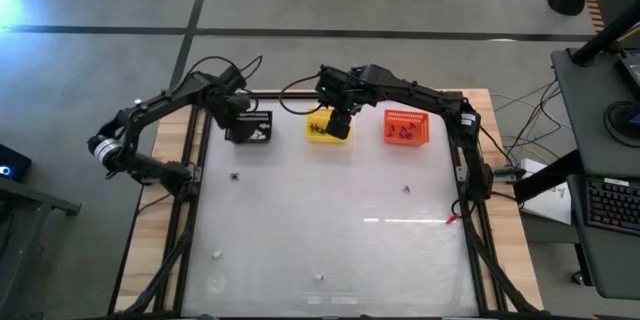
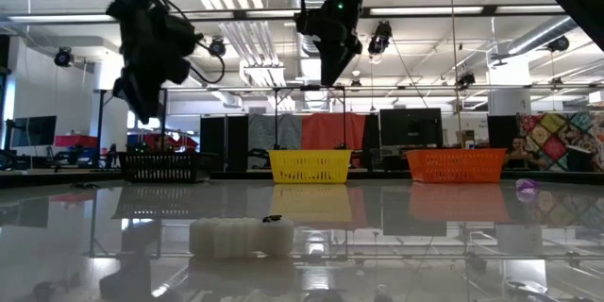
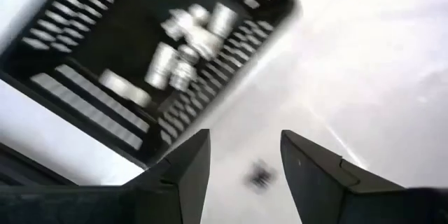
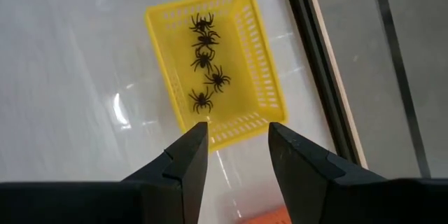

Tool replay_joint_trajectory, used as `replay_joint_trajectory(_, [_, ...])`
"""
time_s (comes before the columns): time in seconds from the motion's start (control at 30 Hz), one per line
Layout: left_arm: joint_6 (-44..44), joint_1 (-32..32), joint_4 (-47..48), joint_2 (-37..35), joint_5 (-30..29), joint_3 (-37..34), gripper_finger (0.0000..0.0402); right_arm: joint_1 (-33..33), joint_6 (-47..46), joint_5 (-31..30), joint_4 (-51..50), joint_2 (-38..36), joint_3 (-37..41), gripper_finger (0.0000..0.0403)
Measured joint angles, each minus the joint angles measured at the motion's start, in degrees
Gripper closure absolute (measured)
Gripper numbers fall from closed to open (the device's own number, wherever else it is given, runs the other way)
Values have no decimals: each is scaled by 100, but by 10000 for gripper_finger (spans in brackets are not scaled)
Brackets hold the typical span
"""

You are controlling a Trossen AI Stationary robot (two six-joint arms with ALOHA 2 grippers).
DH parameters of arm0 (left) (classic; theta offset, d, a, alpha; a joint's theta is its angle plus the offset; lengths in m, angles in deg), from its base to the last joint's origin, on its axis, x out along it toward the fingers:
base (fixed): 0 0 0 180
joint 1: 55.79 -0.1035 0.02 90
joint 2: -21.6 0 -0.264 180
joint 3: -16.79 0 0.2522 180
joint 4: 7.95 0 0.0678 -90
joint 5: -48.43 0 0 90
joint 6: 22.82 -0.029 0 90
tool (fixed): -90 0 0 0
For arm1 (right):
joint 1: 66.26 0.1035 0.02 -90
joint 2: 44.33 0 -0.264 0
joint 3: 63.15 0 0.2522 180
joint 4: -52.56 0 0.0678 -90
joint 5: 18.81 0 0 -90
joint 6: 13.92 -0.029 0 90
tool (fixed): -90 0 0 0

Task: Sort Halloween decoration
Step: Put the black spider toy into the yellow basket

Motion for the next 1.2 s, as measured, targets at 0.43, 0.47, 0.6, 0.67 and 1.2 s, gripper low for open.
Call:
replay_joint_trajectory(0.43, [601, 1053, 334, -1393, -16, -500, 244, -7, 2, 0, 9, 4, 195, 258])
replay_joint_trajectory(0.47, [607, 1145, 301, -1457, -27, -581, 244, -7, -26, 0, 13, 3, 195, 257])
replay_joint_trajectory(0.6, [773, 1540, 70, -1631, -38, -1014, 244, -5, -163, 0, 10, 2, 195, 259])
replay_joint_trajectory(0.67, [805, 1730, -64, -1676, -63, -1268, 244, -7, -297, 0, 5, 2, 179, 261])
replay_joint_trajectory(1.2, [1451, 2068, -413, -1151, -460, -1856, 244, 16, -1445, 0, -125, -31, 160, 264])
